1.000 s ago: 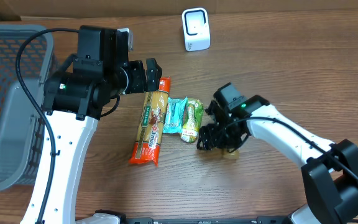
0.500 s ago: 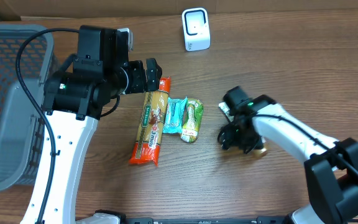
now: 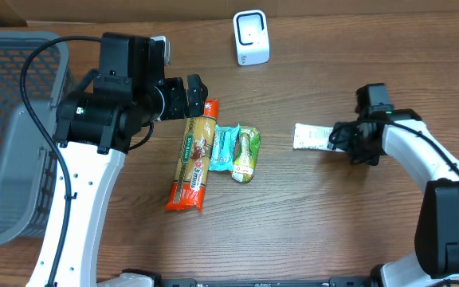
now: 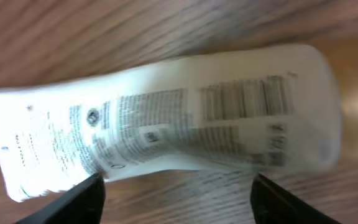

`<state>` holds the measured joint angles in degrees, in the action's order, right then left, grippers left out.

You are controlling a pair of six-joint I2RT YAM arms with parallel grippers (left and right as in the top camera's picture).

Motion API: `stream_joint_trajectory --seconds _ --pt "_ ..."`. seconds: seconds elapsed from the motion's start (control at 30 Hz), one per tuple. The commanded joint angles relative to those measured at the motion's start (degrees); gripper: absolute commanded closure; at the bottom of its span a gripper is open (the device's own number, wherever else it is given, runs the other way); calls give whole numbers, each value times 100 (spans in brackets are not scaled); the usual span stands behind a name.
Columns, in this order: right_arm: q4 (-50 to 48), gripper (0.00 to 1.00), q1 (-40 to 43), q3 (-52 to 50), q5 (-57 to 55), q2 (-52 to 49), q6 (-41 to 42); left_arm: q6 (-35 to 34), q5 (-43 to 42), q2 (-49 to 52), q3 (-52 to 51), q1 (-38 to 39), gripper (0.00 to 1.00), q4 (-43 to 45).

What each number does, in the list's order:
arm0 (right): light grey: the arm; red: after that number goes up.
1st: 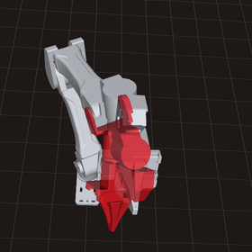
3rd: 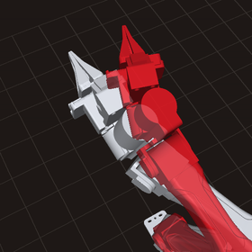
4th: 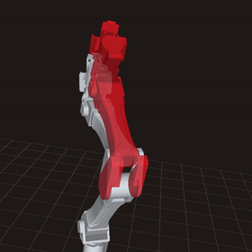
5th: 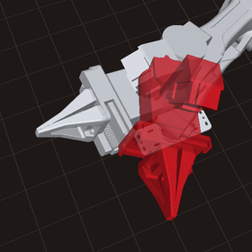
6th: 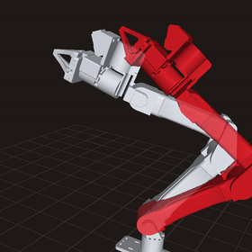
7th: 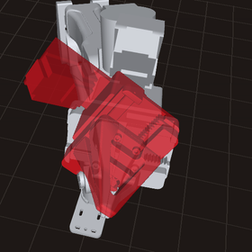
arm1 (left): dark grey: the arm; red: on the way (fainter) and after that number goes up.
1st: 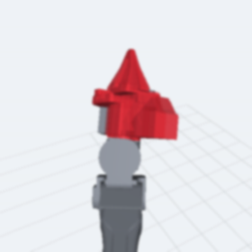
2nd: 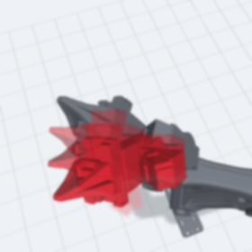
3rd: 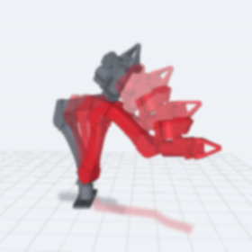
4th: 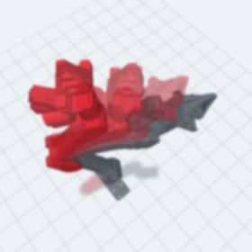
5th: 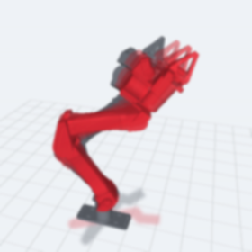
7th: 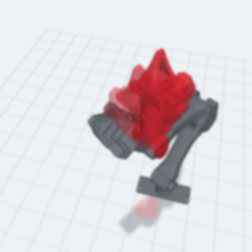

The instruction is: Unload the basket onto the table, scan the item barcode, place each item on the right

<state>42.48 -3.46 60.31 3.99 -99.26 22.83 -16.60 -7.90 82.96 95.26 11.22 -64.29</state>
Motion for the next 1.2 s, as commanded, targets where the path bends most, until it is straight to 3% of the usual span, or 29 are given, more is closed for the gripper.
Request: stream_joint_trajectory --seconds 0.0,0.23,0.47,0.8,1.0,1.17 --pt "26 22 136 -26 175 83 1648 -15 -48 20 20 7 0 17" --pt "-120 16 24 -26 376 83 3849 -15 -48 20 20 7 0 17" --pt "-393 16 -238 -26 -310 79 4631 -15 -50 20 20 4 1 17" --pt "-586 17 -684 -26 -605 -487 4616 -15 -50 20 20 4 1 17" --pt "-909 31 -811 -26 -321 -706 3635 -15 -50 20 20 4 1 17" --pt "-1189 38 -837 -24 699 -706 1401 -15 -50 20 20 4 0 17"
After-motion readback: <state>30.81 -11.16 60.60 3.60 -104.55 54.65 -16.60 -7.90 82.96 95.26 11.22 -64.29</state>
